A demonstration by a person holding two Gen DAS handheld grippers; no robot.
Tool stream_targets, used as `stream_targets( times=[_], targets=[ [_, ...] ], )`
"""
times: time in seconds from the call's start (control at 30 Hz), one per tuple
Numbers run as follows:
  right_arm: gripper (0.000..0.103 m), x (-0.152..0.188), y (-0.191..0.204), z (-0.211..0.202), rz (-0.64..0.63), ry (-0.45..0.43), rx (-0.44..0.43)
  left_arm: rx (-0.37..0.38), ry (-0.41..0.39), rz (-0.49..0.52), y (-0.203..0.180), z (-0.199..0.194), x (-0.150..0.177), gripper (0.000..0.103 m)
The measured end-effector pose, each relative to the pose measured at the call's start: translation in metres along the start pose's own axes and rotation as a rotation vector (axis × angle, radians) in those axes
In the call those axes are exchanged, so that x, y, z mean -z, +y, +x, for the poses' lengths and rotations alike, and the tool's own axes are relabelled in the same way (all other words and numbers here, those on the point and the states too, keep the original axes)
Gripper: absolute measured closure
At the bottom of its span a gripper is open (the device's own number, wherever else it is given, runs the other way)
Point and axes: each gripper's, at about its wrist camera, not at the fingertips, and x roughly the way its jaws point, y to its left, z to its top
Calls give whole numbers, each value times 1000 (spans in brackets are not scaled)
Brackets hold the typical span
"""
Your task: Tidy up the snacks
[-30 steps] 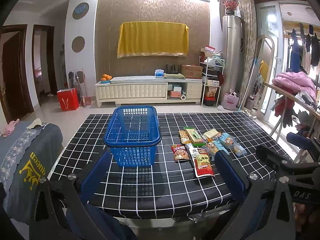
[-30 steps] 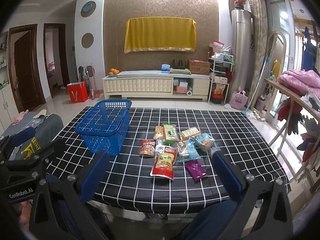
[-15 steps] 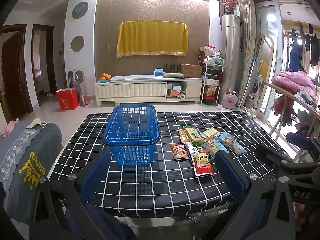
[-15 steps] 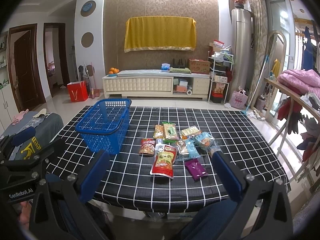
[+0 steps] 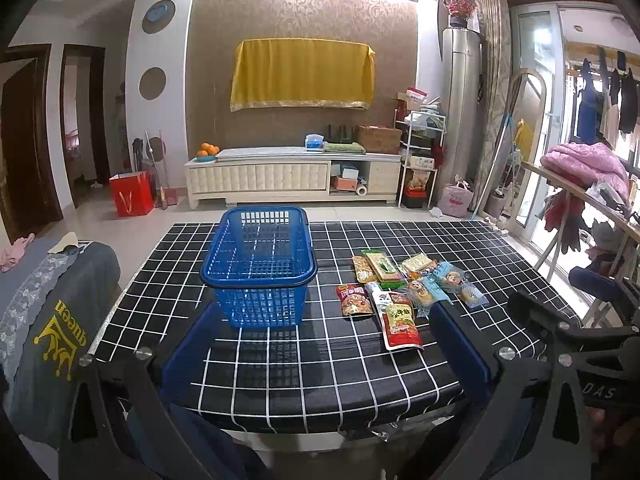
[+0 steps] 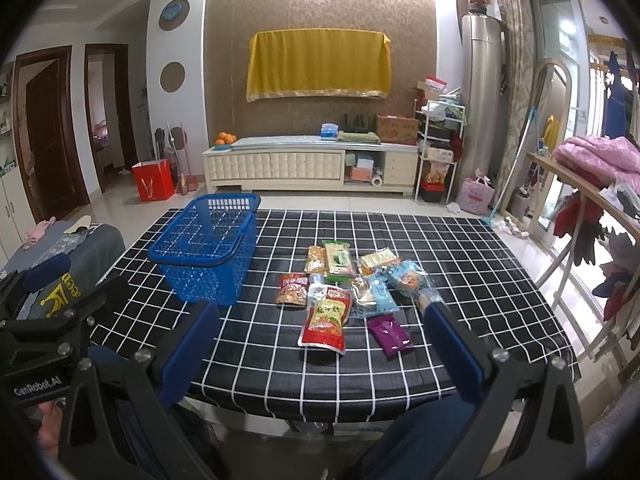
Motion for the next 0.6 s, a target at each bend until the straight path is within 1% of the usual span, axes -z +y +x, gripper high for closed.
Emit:
stream_targets(
  times=[0.13,0.37,0.6],
  targets=[
    [0,-2,-3,3,5,6,6,1,2,6,-2,2,-4,0],
    [0,-13,-13,9,15,9,19,31,4,28,-14,9,-17,0],
    [0,-29,-32,23,25,19,31,49,25,35,-29,31,-37,0]
  ],
)
